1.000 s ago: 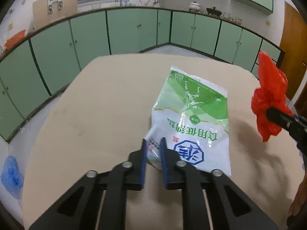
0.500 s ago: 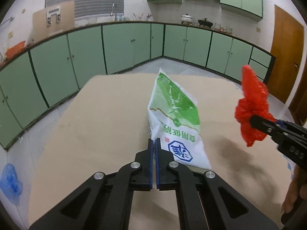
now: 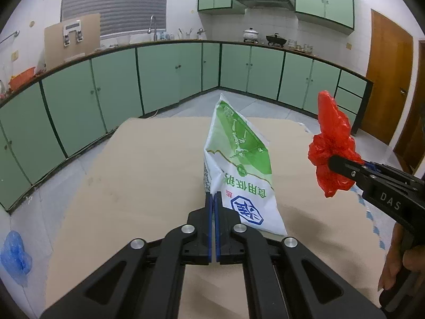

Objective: Collect trash

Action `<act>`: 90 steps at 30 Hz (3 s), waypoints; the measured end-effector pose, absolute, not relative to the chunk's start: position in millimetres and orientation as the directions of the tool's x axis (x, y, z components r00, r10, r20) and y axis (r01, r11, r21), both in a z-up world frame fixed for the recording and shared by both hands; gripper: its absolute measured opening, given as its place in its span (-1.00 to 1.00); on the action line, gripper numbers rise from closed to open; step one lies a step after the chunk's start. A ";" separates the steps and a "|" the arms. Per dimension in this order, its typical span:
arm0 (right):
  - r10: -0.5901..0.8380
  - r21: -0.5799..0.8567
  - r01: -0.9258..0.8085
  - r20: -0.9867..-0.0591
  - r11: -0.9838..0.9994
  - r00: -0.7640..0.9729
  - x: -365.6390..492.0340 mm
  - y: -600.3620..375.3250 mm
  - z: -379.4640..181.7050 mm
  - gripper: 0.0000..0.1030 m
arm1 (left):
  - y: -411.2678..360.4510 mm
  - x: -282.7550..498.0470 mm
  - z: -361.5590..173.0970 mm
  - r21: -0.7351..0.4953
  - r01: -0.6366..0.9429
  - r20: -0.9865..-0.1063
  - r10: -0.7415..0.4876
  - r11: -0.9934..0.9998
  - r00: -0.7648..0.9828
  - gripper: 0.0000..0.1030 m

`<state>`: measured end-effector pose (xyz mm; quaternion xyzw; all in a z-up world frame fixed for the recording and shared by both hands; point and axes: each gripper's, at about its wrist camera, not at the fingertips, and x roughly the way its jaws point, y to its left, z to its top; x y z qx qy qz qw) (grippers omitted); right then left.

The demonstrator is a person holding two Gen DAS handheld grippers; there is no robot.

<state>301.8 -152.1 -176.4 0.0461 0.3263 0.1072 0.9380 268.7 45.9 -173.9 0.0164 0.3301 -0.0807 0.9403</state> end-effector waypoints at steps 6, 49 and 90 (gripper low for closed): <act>0.207 0.155 -0.143 -0.585 0.978 0.784 275.0 -179.6 -162.2 -0.61 | 25.1 251.2 -152.6 -0.021 0.189 -0.602 -0.163 0.982 0.781 -0.97; 0.007 0.253 0.355 -0.822 0.900 0.569 133.2 -464.7 -310.5 -0.13 | -311.9 195.2 -263.2 0.085 0.660 -0.842 -0.300 0.747 0.448 -0.95; -0.121 0.122 0.344 -0.785 0.931 0.607 83.6 -415.3 -250.8 0.72 | -215.8 168.0 -197.1 0.029 0.494 -0.737 -0.315 0.869 0.597 0.60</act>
